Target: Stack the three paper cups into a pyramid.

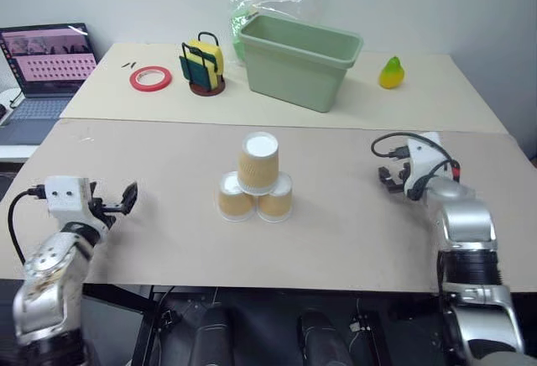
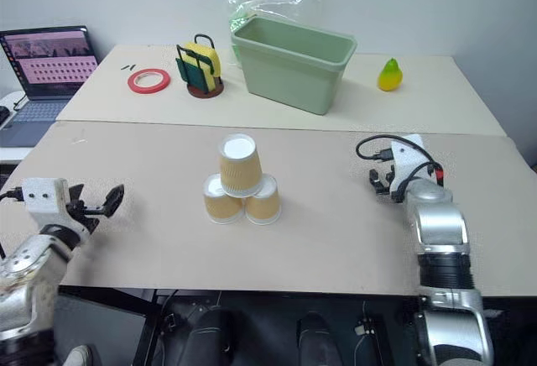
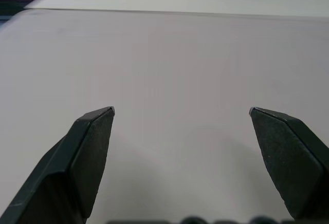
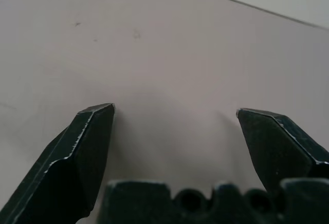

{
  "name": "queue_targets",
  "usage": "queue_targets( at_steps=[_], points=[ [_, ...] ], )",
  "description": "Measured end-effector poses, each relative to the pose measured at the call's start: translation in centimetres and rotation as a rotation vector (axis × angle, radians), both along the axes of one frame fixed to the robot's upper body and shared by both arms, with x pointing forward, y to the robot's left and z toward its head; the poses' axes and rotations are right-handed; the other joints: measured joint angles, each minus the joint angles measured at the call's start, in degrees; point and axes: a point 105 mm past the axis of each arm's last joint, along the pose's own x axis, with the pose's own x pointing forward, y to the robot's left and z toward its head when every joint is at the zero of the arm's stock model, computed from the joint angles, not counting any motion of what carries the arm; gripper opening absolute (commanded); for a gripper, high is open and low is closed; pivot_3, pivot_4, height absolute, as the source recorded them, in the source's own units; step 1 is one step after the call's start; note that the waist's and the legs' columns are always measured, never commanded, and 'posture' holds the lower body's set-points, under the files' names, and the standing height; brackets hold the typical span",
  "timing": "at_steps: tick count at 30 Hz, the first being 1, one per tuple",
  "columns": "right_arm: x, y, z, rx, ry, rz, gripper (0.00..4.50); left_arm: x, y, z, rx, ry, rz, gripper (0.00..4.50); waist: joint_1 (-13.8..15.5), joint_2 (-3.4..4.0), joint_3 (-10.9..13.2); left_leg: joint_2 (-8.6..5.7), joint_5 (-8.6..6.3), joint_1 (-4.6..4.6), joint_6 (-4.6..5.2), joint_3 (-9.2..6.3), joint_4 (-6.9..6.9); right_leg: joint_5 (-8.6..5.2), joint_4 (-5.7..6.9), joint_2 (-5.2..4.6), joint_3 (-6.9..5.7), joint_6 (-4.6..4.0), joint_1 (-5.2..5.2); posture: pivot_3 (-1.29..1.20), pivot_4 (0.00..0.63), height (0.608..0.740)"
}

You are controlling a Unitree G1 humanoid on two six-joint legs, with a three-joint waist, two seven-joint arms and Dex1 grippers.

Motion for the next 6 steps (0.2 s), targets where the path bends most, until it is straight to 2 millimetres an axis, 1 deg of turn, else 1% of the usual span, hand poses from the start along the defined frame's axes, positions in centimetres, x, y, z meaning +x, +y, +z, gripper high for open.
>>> queue_targets(
  at_steps=[3, 6],
  points=[
    [0.1, 0.0, -0.1, 0.03, -0.047, -0.029, 4.45, 1.9, -1.0, 0.0, -0.019, -0.052, 0.069, 4.5, -0.1, -0.04, 0.0, -0.02, -0.01, -0.01, 0.01, 0.0, -0.01, 0.01, 0.01, -0.02, -0.01, 0.02, 0.0, 0.0, 0.15, 0.656],
    [0.0, 0.1, -0.4, 0.071, -0.07, -0.038, 4.45, 3.1, -1.9, -0.5, -0.029, -0.07, 0.094, 4.5, -0.2, -0.03, 0.0, -0.02, -0.01, 0.0, 0.01, -0.04, -0.06, 0.01, 0.06, 0.0, -0.03, 0.01, -0.02, 0.0, 0.15, 0.656]
  ],
)
